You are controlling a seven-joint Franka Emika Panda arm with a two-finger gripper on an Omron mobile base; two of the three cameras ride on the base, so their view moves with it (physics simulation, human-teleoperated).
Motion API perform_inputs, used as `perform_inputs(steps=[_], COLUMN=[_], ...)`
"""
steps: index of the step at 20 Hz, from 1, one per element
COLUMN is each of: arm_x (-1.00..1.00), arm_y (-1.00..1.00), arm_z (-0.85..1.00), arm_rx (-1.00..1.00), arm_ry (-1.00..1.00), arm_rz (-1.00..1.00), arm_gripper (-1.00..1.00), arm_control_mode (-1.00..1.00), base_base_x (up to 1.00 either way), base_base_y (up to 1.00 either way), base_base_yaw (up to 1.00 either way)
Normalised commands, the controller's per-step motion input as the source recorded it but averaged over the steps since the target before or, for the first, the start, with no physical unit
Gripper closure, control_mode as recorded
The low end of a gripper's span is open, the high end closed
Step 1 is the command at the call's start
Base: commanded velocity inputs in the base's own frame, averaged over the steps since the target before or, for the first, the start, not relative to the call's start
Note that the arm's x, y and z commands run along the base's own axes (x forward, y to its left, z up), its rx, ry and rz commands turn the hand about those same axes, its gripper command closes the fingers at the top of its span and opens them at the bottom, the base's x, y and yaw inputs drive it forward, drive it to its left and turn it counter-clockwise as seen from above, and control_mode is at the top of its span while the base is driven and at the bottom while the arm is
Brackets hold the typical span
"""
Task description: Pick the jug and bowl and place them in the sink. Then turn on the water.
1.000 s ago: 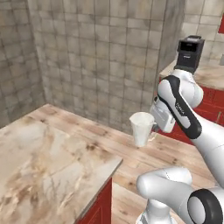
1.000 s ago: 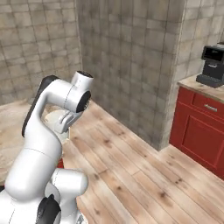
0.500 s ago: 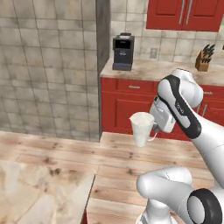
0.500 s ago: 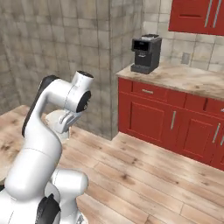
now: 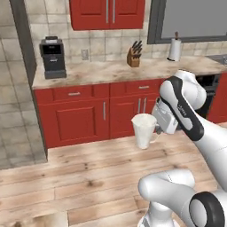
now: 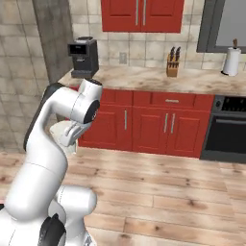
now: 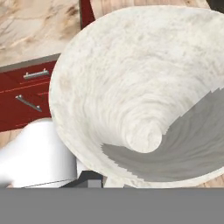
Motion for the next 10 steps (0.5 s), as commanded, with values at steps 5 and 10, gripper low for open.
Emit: perform_inputs(steps=[5,10], arm_x=[0.0,0.0], arm_y=[0.0,0.0], arm_z=[0.0,0.0], arm_rx=[0.0,0.0], arm_ry=[0.0,0.0], arm_rz=[0.0,0.0], arm_gripper=[1.0,1.0], arm_control_mode=[1.0,1.0], base_base_x=[0.53,0.59], base_base_y=[-0.41,-0.54], base_base_yaw=[-0.54,-0.49])
